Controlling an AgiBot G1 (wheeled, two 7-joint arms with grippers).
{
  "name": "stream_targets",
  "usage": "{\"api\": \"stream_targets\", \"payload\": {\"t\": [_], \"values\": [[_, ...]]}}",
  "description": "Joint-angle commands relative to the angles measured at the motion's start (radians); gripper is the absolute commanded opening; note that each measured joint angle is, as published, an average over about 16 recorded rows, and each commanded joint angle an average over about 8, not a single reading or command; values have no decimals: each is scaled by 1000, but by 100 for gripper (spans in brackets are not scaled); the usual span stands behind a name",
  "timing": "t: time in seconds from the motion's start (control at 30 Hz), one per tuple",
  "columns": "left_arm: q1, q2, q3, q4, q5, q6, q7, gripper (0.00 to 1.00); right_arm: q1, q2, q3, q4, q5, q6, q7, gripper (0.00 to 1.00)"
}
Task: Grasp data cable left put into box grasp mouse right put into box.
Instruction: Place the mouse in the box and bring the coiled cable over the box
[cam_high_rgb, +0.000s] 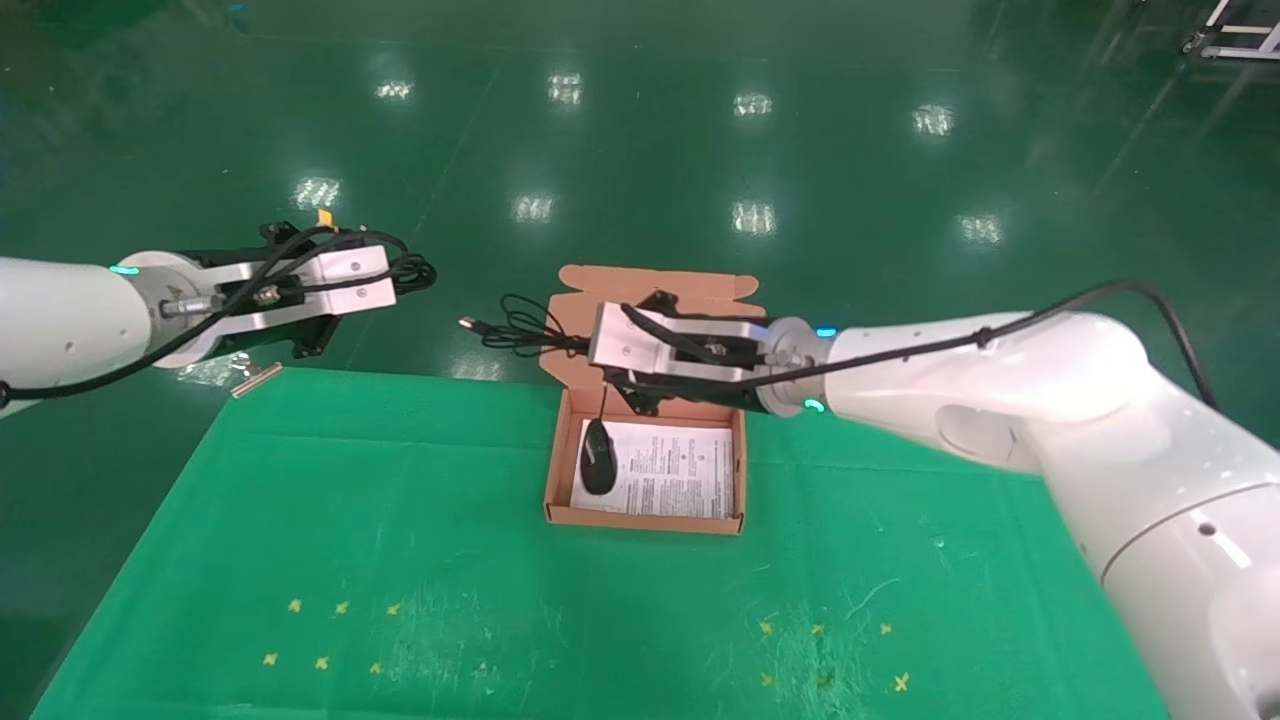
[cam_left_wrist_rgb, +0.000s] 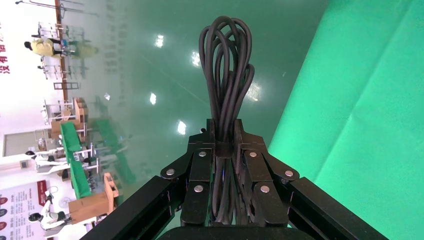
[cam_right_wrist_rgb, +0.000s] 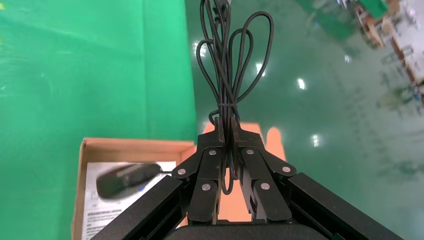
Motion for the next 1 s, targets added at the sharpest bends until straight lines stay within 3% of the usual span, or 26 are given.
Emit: {"api": "stream_targets", "payload": {"t": [0.03, 0.27, 0.5, 0.53, 1.0], "values": [[0, 0, 0, 0, 0, 0, 0, 0, -11, 1, -17, -9, 22, 23, 10, 0], [0, 0, 0, 0, 0, 0, 0, 0, -29, 1, -78, -92, 38, 61, 64, 3], [0, 0, 0, 0, 0, 1, 0, 0, -30, -3, -137, -121, 31, 63, 112, 91], [0, 0, 0, 0, 0, 1, 0, 0, -29, -3, -139, -121, 31, 63, 114, 100], [40, 67, 24, 44, -43, -52, 28, 0, -32, 51, -160, -59, 29, 60, 131, 100]]}}
